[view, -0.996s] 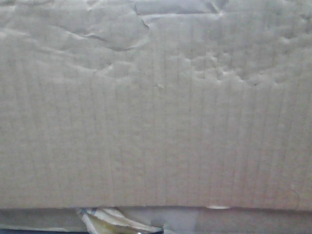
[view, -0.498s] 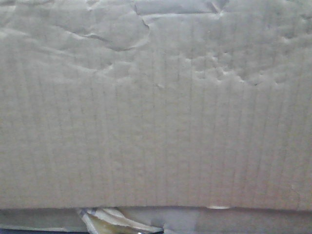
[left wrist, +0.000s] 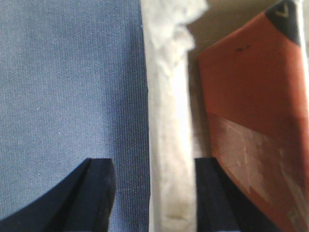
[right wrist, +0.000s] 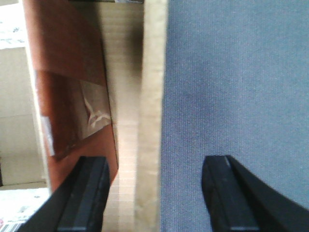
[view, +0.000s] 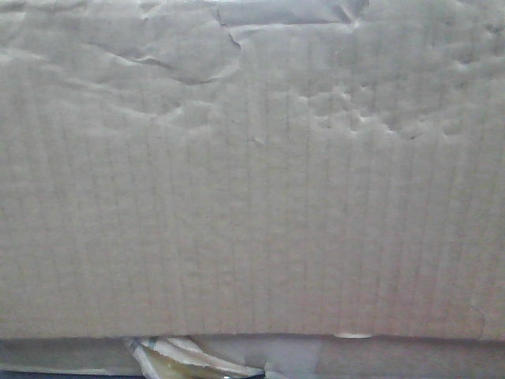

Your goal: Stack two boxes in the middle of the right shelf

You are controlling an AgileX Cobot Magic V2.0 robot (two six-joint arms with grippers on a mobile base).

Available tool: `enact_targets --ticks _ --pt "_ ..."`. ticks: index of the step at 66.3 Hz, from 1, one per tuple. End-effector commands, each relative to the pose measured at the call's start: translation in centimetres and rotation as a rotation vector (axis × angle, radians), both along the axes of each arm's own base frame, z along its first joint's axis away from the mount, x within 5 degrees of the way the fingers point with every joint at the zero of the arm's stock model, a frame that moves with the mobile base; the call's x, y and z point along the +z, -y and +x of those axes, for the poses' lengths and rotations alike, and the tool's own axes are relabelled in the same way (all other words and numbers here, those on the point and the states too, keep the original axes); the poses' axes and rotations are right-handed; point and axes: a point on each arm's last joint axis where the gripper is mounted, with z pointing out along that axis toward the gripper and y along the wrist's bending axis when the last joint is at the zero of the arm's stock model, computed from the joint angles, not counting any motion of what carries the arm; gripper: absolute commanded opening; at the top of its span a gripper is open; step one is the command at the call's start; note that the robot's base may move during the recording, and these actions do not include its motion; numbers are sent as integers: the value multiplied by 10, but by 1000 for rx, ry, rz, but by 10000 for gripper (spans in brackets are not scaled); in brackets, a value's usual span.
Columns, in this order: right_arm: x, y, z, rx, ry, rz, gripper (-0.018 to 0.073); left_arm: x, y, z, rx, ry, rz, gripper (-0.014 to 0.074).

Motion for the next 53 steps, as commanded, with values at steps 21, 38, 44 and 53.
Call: enact_targets --ticks 21,38,44,53 --pt "0 -7 -3 27 8 -4 307 -3 2 2 -12 -1 3 267" --pt "-8 -9 3 28 -18 -18 307 -3 2 2 -12 -1 3 267" --pt "-9 -9 4 28 -21 -19 307 -3 2 2 -12 -1 3 267" --pt "-9 -9 4 28 -18 -21 228 -3 2 2 -12 -1 3 259"
